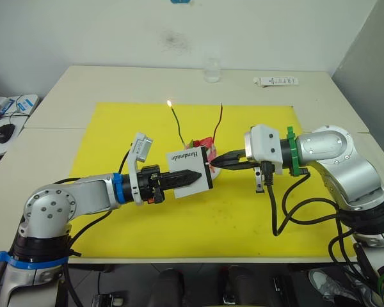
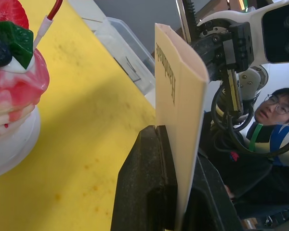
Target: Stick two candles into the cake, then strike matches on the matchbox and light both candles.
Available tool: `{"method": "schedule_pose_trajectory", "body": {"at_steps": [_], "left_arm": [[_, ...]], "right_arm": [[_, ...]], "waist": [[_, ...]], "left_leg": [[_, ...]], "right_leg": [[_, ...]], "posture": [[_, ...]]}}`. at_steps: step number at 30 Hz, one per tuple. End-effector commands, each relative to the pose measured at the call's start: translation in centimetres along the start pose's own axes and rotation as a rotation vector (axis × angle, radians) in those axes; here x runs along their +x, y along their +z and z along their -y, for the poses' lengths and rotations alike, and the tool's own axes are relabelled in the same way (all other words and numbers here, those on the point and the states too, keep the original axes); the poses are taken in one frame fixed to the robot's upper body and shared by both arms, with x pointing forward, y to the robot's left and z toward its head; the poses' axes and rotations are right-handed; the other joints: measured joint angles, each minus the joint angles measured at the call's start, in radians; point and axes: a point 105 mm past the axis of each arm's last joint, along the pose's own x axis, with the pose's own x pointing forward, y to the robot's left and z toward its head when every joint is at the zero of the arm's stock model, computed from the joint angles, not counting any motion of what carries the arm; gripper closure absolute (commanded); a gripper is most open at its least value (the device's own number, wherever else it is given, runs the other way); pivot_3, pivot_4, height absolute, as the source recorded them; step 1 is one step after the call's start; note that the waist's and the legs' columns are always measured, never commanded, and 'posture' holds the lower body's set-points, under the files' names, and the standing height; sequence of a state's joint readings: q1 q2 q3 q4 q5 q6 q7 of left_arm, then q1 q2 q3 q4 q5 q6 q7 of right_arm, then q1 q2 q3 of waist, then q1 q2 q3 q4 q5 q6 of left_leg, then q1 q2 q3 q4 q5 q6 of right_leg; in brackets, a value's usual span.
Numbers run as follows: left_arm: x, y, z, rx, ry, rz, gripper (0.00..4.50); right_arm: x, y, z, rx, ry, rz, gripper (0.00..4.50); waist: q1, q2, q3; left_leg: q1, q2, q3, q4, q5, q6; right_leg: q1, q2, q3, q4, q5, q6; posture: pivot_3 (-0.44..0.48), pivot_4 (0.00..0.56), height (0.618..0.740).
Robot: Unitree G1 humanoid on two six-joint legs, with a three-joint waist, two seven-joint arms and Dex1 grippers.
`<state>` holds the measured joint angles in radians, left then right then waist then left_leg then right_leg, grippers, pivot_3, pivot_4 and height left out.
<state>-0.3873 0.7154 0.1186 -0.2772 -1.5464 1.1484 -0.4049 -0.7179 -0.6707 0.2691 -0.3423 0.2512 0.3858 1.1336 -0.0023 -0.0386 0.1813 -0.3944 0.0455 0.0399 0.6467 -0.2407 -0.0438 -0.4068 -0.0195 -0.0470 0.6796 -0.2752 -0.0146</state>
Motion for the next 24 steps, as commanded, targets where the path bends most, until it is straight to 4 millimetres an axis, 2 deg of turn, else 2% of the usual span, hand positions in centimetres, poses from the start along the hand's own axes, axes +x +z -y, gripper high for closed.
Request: {"method": "schedule_pose_trajectory", "body": {"at_steps": [1,9,13,14,16,17,18,20,21,24], "left_arm": [[0.1,0.5,1.0,0.035,-0.041,0.016,4.5],[0.1,0.6,1.1,0.036,-0.041,0.018,4.5],[0.1,0.7,1.1,0.037,-0.04,0.022,4.5],[0.2,0.7,1.1,0.037,-0.04,0.024,4.5],[0.2,0.9,1.0,0.036,-0.038,0.025,4.5],[0.1,0.9,0.9,0.035,-0.036,0.025,4.5],[0.0,1.0,0.8,0.036,-0.032,0.022,4.5],[-0.2,1.1,0.5,0.035,-0.02,0.021,4.5],[-0.3,1.0,0.4,0.031,-0.016,0.024,4.5],[-0.4,0.8,0.4,0.023,-0.015,0.024,4.5]], "right_arm": [[0.0,0.3,0.2,-0.05,-0.008,-0.008,4.48],[0.4,0.4,-0.4,-0.1,0.016,-0.009,4.48],[1.1,-0.2,-1.8,-0.202,0.072,-0.038,4.48],[1.2,-0.7,-3.0,-0.247,0.134,-0.058,4.48],[-0.3,-2.5,-7.5,-0.282,0.413,-0.128,4.48],[-2.4,-3.4,-9.7,-0.244,0.57,-0.19,4.48],[-4.8,-3.8,-11.0,-0.192,0.68,-0.245,4.48],[-7.3,-3.2,-8.8,-0.093,0.632,-0.289,4.48],[-7.5,-2.6,-7.1,-0.053,0.552,-0.276,4.48],[-7.4,-1.6,-4.4,0.01,0.418,-0.232,4.48]], "waist": [[0.0,0.0,0.0],[0.0,0.0,0.0],[0.0,0.0,0.0],[0.0,0.0,0.0],[0.003,0.0,0.0],[0.012,0.0,0.0],[0.02,0.0,0.0],[0.022,0.005,0.004],[0.01,0.006,0.004],[-0.009,0.003,0.004]], "left_leg": [[0.0,0.0,0.0,0.0,0.0,0.0],[0.0,0.0,0.0,0.0,0.0,0.0],[0.0,0.0,0.0,0.0,0.0,0.0],[0.0,0.0,0.0,0.0,0.0,0.0],[0.0,0.0,0.0,0.0,0.0,0.0],[-0.001,-0.001,-0.001,0.0,0.0,0.0],[-0.002,-0.001,-0.002,0.0,0.0,0.0],[-0.005,-0.002,-0.003,0.003,-0.001,0.002],[-0.004,-0.002,-0.001,0.003,-0.002,0.003],[0.003,0.0,0.001,0.001,-0.001,0.002]], "right_leg": [[0.0,0.0,0.0,0.0,0.0,0.0],[0.0,0.0,0.0,0.0,0.0,0.0],[0.0,0.0,0.0,0.0,0.0,0.0],[0.0,0.0,0.0,0.0,0.0,0.0],[0.0,0.0,0.0,0.0,0.0,0.0],[0.0,0.0,-0.001,-0.001,0.0,0.0],[0.001,0.0,-0.003,-0.002,0.0,0.001],[0.0,-0.002,-0.004,-0.003,-0.001,0.001],[0.0,-0.003,-0.002,-0.003,-0.001,0.001],[0.002,0.0,0.002,0.0,0.001,-0.001]], "posture": [[0.0,0.15,0.74],[0.0,0.15,0.74],[0.0,0.15,0.74],[0.0,0.15,0.74],[0.0,0.15,0.74],[0.0,0.15,0.74],[0.0,0.15,0.74],[0.0,0.15,0.74],[0.0,0.15,0.74],[0.0,0.15,0.74]]}}
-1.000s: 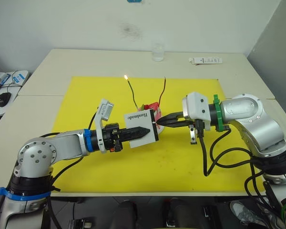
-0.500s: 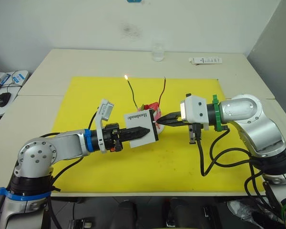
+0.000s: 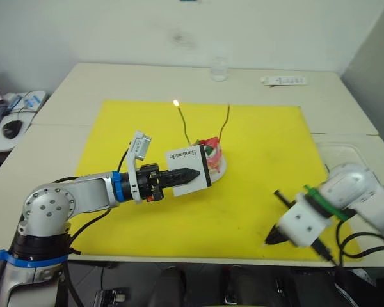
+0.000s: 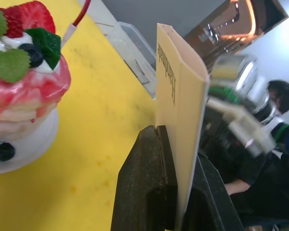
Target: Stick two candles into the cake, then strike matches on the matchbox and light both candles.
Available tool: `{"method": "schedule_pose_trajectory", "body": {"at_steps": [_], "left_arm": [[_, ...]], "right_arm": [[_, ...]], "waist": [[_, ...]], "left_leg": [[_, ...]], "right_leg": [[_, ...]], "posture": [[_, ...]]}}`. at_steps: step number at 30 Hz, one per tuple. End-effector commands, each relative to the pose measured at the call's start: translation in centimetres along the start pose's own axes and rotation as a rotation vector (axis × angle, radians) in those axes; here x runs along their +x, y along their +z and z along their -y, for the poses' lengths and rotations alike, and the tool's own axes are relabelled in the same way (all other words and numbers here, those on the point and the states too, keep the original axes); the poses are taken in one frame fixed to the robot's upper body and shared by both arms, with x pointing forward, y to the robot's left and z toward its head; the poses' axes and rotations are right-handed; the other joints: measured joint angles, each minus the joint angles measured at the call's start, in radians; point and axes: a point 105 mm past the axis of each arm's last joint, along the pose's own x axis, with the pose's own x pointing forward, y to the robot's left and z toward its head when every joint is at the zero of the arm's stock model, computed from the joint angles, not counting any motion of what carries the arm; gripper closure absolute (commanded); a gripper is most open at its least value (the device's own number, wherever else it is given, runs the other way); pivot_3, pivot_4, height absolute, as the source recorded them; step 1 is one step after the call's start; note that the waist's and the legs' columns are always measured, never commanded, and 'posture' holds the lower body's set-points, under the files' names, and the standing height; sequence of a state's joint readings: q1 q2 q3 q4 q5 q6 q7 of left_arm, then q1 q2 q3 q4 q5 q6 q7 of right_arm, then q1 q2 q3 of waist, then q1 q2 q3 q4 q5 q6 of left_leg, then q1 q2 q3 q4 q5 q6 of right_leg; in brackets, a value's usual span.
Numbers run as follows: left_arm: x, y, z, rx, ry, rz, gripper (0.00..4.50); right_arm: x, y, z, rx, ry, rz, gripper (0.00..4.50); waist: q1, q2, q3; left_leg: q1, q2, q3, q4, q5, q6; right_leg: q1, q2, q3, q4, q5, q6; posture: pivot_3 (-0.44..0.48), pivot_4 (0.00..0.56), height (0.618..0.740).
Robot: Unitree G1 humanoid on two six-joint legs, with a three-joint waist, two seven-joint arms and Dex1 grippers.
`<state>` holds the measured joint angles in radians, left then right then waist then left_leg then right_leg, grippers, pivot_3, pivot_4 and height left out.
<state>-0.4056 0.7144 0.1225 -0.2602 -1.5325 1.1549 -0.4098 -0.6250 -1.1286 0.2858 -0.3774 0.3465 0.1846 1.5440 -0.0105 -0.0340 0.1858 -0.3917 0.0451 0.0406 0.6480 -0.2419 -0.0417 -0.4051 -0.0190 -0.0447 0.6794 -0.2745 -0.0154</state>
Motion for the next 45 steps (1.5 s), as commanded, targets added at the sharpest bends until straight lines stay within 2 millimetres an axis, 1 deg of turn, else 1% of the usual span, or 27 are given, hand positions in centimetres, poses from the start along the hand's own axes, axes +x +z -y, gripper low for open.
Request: {"method": "schedule_pose_trajectory", "body": {"at_steps": [1,3,5,10,14,18,22,26,31,35,45], "left_arm": [[-0.3,0.1,0.6,0.012,-0.027,0.017,4.5],[-0.2,-0.2,0.7,0.008,-0.031,0.012,4.5],[-0.2,-0.1,0.8,0.009,-0.033,0.012,4.5],[-0.2,0.0,0.8,0.012,-0.035,0.006,4.5],[-0.4,-0.1,0.9,0.012,-0.037,0.001,4.5],[-0.6,-0.2,1.2,0.015,-0.036,-0.002,4.5],[-0.8,-0.1,1.4,0.017,-0.036,0.0,4.5],[-0.8,-0.2,1.7,0.018,-0.045,-0.001,4.5],[-0.6,-0.3,1.9,0.019,-0.055,-0.011,4.5],[-0.5,-0.3,1.9,0.022,-0.059,-0.013,4.5],[-0.3,-0.5,2.0,0.026,-0.064,-0.01,4.5]], "right_arm": [[-1.4,1.2,2.2,0.06,-0.113,0.099,4.48],[-2.0,1.4,3.6,0.11,-0.202,0.139,4.48],[-2.4,1.5,4.3,0.13,-0.251,0.158,4.48],[-2.9,1.6,5.1,0.145,-0.319,0.173,4.48],[-3.6,1.5,6.0,0.171,-0.413,0.19,4.48],[-4.8,1.0,7.4,0.215,-0.573,0.225,4.48],[-5.8,0.1,8.7,0.218,-0.78,0.241,4.48],[-5.9,0.1,9.8,0.213,-0.915,0.272,4.48],[-5.5,0.5,11.2,0.188,-0.986,0.291,4.48],[-5.2,0.9,12.2,0.173,-1.008,0.309,4.48],[-4.6,1.8,13.5,0.141,-1.015,0.35,4.48]], "waist": [[-0.001,-0.002,-0.001],[0.001,-0.002,0.0],[0.007,-0.002,0.0],[0.01,-0.002,0.0],[0.01,-0.002,0.0],[0.009,-0.002,0.0],[0.009,-0.002,0.0],[0.009,-0.002,0.0],[0.009,-0.002,0.0],[0.008,-0.002,0.0],[0.008,-0.002,0.0]], "left_leg": [[0.003,0.001,-0.001,-0.001,0.001,-0.001],[0.006,0.002,-0.005,-0.002,0.001,-0.002],[0.005,0.002,-0.005,-0.003,0.002,-0.003],[-0.002,0.0,-0.003,-0.001,0.002,-0.003],[-0.004,-0.001,-0.003,0.0,0.002,-0.003],[-0.003,0.0,-0.004,-0.001,0.002,-0.003],[-0.003,0.0,-0.003,-0.001,0.002,-0.003],[-0.003,0.0,-0.003,-0.001,0.002,-0.003],[-0.003,0.0,-0.003,-0.001,0.002,-0.003],[-0.003,0.0,-0.003,-0.001,0.002,-0.003],[-0.003,0.0,-0.003,-0.001,0.002,-0.003]], "right_leg": [[0.002,0.001,-0.001,0.001,0.0,0.0],[0.003,0.004,-0.002,0.002,-0.001,-0.001],[0.002,0.004,-0.002,0.002,0.0,-0.001],[-0.001,0.001,-0.002,0.0,-0.001,-0.001],[-0.001,0.0,-0.003,-0.001,-0.001,-0.001],[-0.001,0.0,-0.004,0.0,-0.001,-0.001],[-0.001,0.0,-0.004,0.0,-0.001,-0.001],[-0.001,0.0,-0.003,0.001,-0.001,-0.001],[-0.001,0.0,-0.004,0.001,-0.001,-0.001],[-0.001,0.0,-0.004,0.001,-0.001,-0.001],[-0.001,0.0,-0.004,0.001,-0.001,-0.001]], "posture": [[0.0,0.15,0.74],[0.0,0.15,0.74],[0.0,0.15,0.74],[0.0,0.15,0.74],[0.0,0.15,0.74],[0.0,0.15,0.74],[0.0,0.15,0.74],[0.0,0.15,0.74],[0.0,0.15,0.74],[0.0,0.15,0.74],[0.0,0.15,0.74]]}}
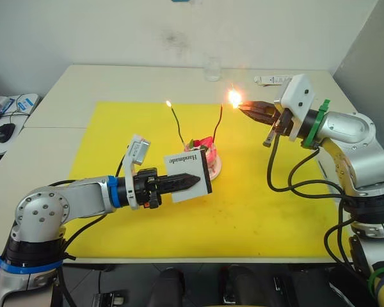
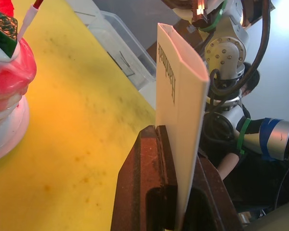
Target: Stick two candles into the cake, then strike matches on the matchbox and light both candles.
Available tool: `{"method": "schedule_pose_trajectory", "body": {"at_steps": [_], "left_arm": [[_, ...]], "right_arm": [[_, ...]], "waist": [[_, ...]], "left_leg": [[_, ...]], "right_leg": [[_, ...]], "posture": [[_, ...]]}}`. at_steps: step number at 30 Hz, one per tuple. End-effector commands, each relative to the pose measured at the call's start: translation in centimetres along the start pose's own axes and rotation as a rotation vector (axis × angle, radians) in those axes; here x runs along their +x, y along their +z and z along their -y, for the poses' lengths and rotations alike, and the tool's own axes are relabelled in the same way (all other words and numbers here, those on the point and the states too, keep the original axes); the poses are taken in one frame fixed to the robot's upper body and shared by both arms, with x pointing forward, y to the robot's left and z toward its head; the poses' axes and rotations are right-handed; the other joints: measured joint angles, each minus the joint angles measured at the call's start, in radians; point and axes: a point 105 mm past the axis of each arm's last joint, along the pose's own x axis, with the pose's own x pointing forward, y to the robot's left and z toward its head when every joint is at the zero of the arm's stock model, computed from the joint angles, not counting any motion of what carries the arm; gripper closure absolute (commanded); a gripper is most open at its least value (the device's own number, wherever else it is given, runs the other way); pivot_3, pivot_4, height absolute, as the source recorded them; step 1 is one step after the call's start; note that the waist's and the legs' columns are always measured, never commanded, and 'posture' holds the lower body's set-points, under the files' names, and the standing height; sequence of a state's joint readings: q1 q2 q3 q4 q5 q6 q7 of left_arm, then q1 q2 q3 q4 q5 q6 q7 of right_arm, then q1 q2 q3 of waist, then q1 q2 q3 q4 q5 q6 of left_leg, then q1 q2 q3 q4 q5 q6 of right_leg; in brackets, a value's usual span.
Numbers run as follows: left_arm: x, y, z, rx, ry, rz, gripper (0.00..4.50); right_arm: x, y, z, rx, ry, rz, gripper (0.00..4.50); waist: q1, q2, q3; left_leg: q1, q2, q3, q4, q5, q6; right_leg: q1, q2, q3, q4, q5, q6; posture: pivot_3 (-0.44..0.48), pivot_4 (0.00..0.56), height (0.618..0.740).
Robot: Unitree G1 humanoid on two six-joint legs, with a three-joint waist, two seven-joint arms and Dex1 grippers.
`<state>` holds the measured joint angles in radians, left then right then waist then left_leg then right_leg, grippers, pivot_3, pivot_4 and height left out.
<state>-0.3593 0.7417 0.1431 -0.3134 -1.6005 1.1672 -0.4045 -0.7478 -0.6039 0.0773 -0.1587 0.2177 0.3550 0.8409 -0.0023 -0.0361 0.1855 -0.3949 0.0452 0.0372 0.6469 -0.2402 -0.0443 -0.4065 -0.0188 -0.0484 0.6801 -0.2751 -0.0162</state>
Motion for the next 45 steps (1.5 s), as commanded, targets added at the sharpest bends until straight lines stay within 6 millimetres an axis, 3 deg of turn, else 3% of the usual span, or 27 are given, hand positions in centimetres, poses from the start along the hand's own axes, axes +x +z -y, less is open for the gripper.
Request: {"method": "schedule_pose_trajectory", "body": {"at_steps": [1,18,45], "left_arm": [[0.2,0.3,0.8,0.035,-0.028,0.009,4.5],[0.2,0.3,0.7,0.034,-0.027,0.008,4.5],[0.3,0.3,0.8,0.034,-0.03,0.006,4.5]], "right_arm": [[0.3,1.8,0.4,-0.053,-0.011,0.055,4.48],[1.7,2.1,0.1,-0.05,0.01,0.085,4.48],[1.3,1.6,-0.4,-0.037,0.033,0.055,4.48]], "waist": [[0.0,0.0,0.0],[0.0,0.0,0.0],[0.0,0.0,0.0]], "left_leg": [[0.0,0.0,0.0,0.0,0.0,0.0],[0.0,0.0,0.0,0.0,0.0,0.0],[0.0,0.0,0.0,0.0,0.0,0.0]], "right_leg": [[0.0,0.0,0.0,0.0,0.0,0.0],[0.0,0.0,0.0,0.0,0.0,0.0],[0.0,0.0,0.0,0.0,0.0,0.0]], "posture": [[0.0,0.15,0.74],[0.0,0.15,0.74],[0.0,0.15,0.74]]}}
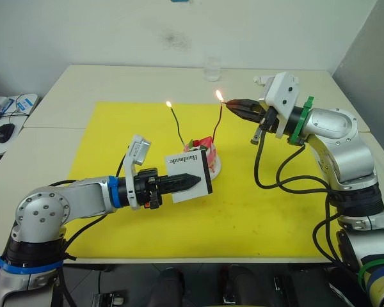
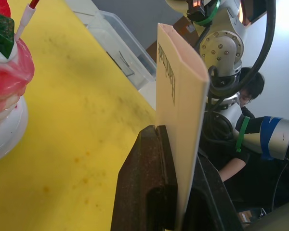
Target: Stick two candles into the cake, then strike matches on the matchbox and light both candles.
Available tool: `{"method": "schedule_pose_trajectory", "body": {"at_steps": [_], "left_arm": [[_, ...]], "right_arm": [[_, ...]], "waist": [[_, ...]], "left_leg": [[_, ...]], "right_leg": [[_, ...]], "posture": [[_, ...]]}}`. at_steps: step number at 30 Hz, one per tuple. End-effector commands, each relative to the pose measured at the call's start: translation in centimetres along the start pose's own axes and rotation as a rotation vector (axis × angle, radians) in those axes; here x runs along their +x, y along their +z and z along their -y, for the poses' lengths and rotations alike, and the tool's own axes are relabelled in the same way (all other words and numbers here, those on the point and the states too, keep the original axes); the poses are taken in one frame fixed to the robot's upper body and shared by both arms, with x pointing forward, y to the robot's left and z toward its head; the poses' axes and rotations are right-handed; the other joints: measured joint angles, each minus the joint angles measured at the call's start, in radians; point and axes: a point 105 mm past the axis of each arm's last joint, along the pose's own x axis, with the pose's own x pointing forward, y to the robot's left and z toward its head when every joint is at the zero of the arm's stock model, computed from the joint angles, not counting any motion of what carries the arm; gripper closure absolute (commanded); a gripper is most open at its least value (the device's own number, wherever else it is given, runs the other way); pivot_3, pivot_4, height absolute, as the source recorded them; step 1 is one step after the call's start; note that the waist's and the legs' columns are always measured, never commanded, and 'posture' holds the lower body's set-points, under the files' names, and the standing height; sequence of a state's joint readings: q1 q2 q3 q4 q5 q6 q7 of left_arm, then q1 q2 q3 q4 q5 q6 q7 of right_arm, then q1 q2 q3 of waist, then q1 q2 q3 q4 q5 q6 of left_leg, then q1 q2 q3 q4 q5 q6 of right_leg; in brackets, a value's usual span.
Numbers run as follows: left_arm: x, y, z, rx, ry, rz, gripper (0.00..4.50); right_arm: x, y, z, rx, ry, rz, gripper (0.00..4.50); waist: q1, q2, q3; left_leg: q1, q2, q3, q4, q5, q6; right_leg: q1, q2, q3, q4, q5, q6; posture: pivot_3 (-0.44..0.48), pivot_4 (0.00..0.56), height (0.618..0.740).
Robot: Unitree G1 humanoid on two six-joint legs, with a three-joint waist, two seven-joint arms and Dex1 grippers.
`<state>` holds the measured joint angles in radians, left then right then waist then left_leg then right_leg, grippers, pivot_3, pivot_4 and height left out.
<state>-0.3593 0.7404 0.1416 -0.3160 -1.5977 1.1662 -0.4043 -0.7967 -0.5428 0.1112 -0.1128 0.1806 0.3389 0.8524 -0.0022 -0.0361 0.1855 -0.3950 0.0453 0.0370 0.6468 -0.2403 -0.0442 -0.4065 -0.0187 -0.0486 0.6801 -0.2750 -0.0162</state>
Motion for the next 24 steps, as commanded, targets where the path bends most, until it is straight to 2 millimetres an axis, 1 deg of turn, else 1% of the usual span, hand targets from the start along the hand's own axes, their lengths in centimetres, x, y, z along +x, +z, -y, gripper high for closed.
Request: {"method": "schedule_pose_trajectory", "body": {"at_steps": [1,11,24], "left_arm": [[0.3,0.4,0.8,0.032,-0.03,0.007,4.5],[0.2,0.3,0.8,0.03,-0.03,0.007,4.5],[0.2,0.3,0.8,0.031,-0.037,0.002,4.5]], "right_arm": [[-0.4,1.1,0.0,-0.031,0.004,0.027,4.48],[-1.0,0.5,0.1,-0.03,-0.001,0.004,4.48],[-3.6,-0.6,1.1,-0.034,-0.073,-0.072,4.48]], "waist": [[0.0,0.0,0.0],[0.0,0.0,0.0],[0.0,0.0,0.0]], "left_leg": [[0.0,0.0,0.0,0.0,0.0,0.0],[0.0,0.0,0.0,0.0,0.0,0.0],[0.0,0.0,0.0,0.0,0.0,0.0]], "right_leg": [[0.0,0.0,0.0,0.0,0.0,0.0],[0.0,0.0,0.0,0.0,0.0,0.0],[0.0,0.0,0.0,0.0,0.0,0.0]], "posture": [[0.0,0.15,0.74],[0.0,0.15,0.74],[0.0,0.15,0.74]]}}
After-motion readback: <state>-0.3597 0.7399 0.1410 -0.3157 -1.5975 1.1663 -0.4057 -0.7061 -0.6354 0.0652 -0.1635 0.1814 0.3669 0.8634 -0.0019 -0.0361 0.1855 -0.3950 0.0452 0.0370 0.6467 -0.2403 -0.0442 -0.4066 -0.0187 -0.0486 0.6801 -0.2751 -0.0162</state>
